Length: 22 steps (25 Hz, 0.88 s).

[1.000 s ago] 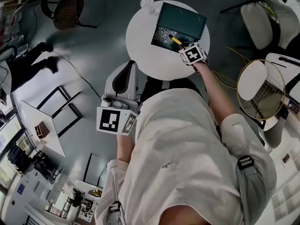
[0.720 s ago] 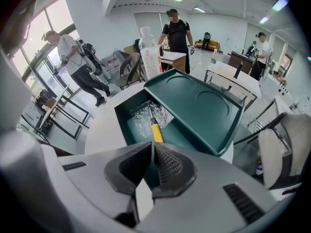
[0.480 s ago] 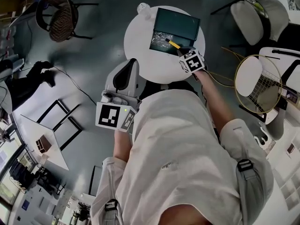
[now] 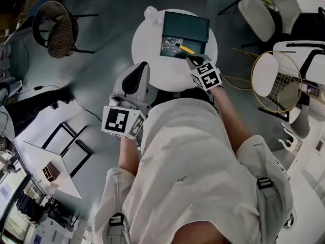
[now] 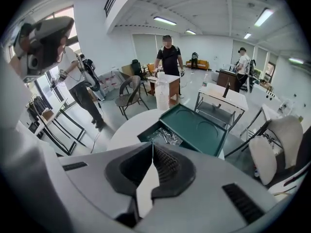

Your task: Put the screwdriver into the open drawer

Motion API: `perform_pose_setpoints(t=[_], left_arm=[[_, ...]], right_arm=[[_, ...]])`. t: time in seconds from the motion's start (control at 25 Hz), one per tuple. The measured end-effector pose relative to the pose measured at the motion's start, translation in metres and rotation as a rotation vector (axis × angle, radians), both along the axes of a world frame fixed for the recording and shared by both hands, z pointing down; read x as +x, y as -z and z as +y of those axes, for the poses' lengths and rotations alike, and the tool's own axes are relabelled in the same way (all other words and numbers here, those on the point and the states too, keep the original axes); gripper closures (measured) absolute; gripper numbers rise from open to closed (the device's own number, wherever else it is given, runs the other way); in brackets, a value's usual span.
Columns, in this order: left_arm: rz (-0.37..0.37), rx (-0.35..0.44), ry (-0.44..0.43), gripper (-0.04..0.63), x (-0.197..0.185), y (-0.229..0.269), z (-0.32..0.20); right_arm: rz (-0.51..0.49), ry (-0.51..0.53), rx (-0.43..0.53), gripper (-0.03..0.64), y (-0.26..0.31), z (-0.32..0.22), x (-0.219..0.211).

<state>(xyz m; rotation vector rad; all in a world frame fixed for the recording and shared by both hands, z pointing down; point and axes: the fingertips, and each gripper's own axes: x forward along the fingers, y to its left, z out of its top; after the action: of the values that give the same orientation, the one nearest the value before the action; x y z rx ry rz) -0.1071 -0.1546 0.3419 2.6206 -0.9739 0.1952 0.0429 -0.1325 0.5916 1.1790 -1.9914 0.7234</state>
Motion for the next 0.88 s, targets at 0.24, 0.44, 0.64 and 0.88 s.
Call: perform_pose_setpoints(t=[0.24,0.44,0.64,0.88], left_arm=[[-0.001,0.010,-0.076,0.584,-0.005,-0.003,0.005],[-0.008,0.021,-0.121,0.584,-0.007,-0.004,0.012],[-0.003,0.025,-0.158,0.584,-0.006,-0.003,0.018],[-0.017,0.043,-0.179,0.583,0.000,-0.002,0.024]], right_arm=[[-0.045,-0.059,0.105,0.603,0.045,0.004,-0.018],[-0.090,-0.124,0.191,0.604,0.082,0.012,-0.025],[-0.131,-0.189,0.292,0.607,0.125,0.019,-0.020],[-0.179,-0.221,0.407,0.607,0.166,0.029,-0.009]])
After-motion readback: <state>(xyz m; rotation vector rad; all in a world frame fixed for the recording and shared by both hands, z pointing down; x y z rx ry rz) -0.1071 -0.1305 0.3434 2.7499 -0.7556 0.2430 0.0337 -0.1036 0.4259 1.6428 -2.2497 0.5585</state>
